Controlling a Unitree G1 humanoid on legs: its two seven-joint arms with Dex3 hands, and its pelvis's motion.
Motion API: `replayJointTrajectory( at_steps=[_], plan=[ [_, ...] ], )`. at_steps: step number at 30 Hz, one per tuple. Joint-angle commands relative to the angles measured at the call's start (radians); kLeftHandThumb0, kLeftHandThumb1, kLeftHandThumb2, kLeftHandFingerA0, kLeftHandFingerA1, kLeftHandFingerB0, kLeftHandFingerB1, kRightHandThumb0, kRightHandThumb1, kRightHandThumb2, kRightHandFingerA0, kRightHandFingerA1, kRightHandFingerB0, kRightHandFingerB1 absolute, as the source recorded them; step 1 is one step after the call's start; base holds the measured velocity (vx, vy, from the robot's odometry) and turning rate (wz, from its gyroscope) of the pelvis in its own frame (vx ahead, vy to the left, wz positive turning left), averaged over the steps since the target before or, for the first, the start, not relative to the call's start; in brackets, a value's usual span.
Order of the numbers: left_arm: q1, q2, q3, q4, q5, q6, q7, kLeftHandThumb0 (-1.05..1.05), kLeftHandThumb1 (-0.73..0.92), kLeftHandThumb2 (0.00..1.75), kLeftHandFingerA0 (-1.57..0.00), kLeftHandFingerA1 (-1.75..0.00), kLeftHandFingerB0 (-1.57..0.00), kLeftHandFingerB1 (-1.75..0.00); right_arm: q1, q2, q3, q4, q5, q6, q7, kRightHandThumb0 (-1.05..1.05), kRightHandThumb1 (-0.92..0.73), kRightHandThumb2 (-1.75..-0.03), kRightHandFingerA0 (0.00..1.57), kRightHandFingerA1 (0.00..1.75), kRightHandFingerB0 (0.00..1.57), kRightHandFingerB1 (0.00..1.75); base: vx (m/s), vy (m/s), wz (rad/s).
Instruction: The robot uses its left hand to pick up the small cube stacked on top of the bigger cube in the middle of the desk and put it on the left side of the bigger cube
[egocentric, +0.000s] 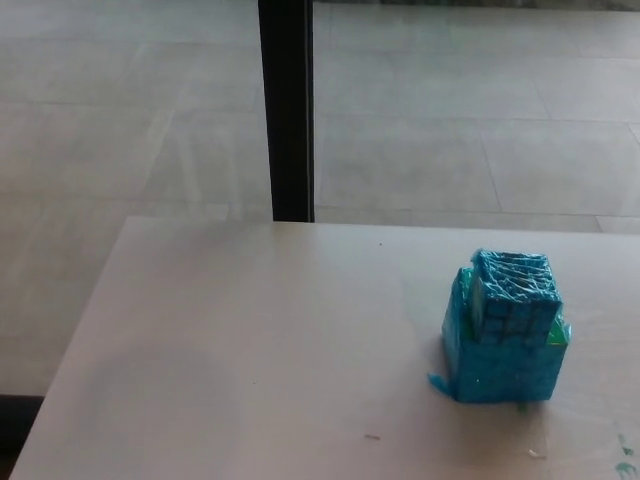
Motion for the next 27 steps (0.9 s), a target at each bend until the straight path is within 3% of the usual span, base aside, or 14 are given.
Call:
replayJointTrajectory(
  at_steps=[1,3,4,5,6,14,15,16,19,20,21,24,25,27],
  plan=[
    [-0.292,0.055,-0.255,-0.205,0.207,0.146,-0.052,-0.89,0.69,1.11,-0.33,-0.61,-0.08,-0.36,0.005,-0.035,0.005,0.017,-0.004,-0.021,0.026,-0.5,-0.26,-0.94,0.9,0.91,0.7,0.74,0.0,0.0,0.0],
    [-0.417,0.003,-0.349,-0.229,0.24,0.134,-0.073,-0.88,0.7,1.1,-0.25,-0.6,-0.07,-0.39,0.015,-0.033,-0.001,0.001,0.001,-0.007,0.023,-0.5,-0.27,-0.94,0.93,0.93,0.7,0.74,0.0,0.0,0.0],
    [-0.434,-0.004,-0.363,-0.211,0.241,0.12,-0.075,-0.93,0.91,0.68,-0.24,-0.52,-0.12,-0.29,0.013,-0.034,0.0,0.004,0.0,-0.009,0.025,-0.5,-0.31,-0.86,0.97,0.93,0.74,0.69,0.0,0.0,0.0],
    [-0.49,-0.034,-0.411,-0.16,0.261,0.093,-0.078,-0.39,0.37,1.05,-0.04,-0.52,0.0,-0.5,0.01,-0.033,0.001,0.016,0.0,-0.021,0.025,-0.48,-0.3,-0.88,0.95,0.92,0.74,0.67,0.0,0.0,0.0],
    [-0.537,-0.067,-0.455,-0.136,0.284,0.092,-0.08,-0.91,0.7,1.09,-0.13,-0.53,-0.05,-0.37,0.011,-0.03,-0.002,0.025,0.003,-0.035,0.023,-0.46,-0.3,-0.89,0.95,0.92,0.73,0.67,0.0,0.0,0.0],
    [-0.706,-0.238,-0.66,-0.189,0.327,0.15,-0.102,-0.89,0.71,1.13,-0.16,-0.58,0.0,-0.32,0.005,-0.036,0.004,0.013,-0.003,-0.017,0.031,-0.51,-0.31,-0.85,0.95,0.91,0.74,0.67,0.0,0.0,0.0],
    [-0.722,-0.266,-0.681,-0.175,0.331,0.156,-0.094,-0.92,0.89,0.68,-0.1,-0.49,-0.1,-0.26,0.01,-0.034,0.0,0.012,0.002,-0.029,0.032,-0.49,-0.3,-0.87,0.95,0.91,0.74,0.67,0.0,0.0,0.0],
    [-0.733,-0.294,-0.702,-0.164,0.337,0.145,-0.082,-0.88,0.69,1.13,-0.07,-0.55,-0.01,-0.35,0.002,-0.034,-0.001,0.035,0.001,-0.038,0.028,-0.5,-0.26,-0.94,0.93,0.93,0.7,0.74,0.0,0.0,0.0],
    [-0.779,-0.337,-0.755,-0.124,0.351,0.146,-0.093,-0.39,0.39,1.06,-0.04,-0.54,0.0,-0.5,-0.007,-0.037,0.005,0.043,-0.006,-0.035,0.029,-0.49,-0.25,-0.94,0.94,0.94,0.7,0.74,0.0,0.0,0.0],
    [-0.801,-0.371,-0.781,-0.099,0.36,0.138,-0.089,-0.96,0.92,0.71,-0.13,-0.54,-0.1,-0.33,-0.003,-0.037,0.003,0.029,-0.002,-0.023,0.035,-0.49,-0.31,-0.83,0.96,0.92,0.74,0.66,0.0,0.0,0.0],
    [-0.815,-0.417,-0.801,-0.09,0.357,0.156,-0.085,-0.39,0.38,1.05,-0.04,-0.54,0.0,-0.5,0.001,-0.038,0.004,0.029,-0.005,-0.026,0.031,-0.5,-0.32,-0.82,0.95,0.9,0.74,0.65,0.0,0.0,0.0],
    [-0.828,-0.478,-0.817,-0.085,0.346,0.194,-0.1,-0.97,0.74,1.16,-0.07,-0.54,-0.05,-0.39,-0.001,-0.038,0.005,0.027,-0.006,-0.011,0.033,-0.5,-0.32,-0.82,0.96,0.91,0.74,0.66,0.0,0.0,0.0],
    [-0.833,-0.515,-0.844,-0.073,0.362,0.181,-0.087,-0.39,0.39,1.06,-0.04,-0.53,0.0,-0.49,0.002,-0.038,0.003,0.029,-0.004,-0.023,0.03,-0.5,-0.32,-0.82,0.93,0.9,0.74,0.66,0.0,0.0,0.0],
    [-0.846,-0.55,-0.862,-0.05,0.37,0.181,-0.095,-0.39,0.41,1.06,-0.03,-0.53,0.0,-0.49,0.004,-0.037,0.0,0.034,-0.001,-0.032,0.026,-0.51,-0.26,-0.93,0.92,0.92,0.71,0.74,0.0,0.0,0.0]
  ],
)
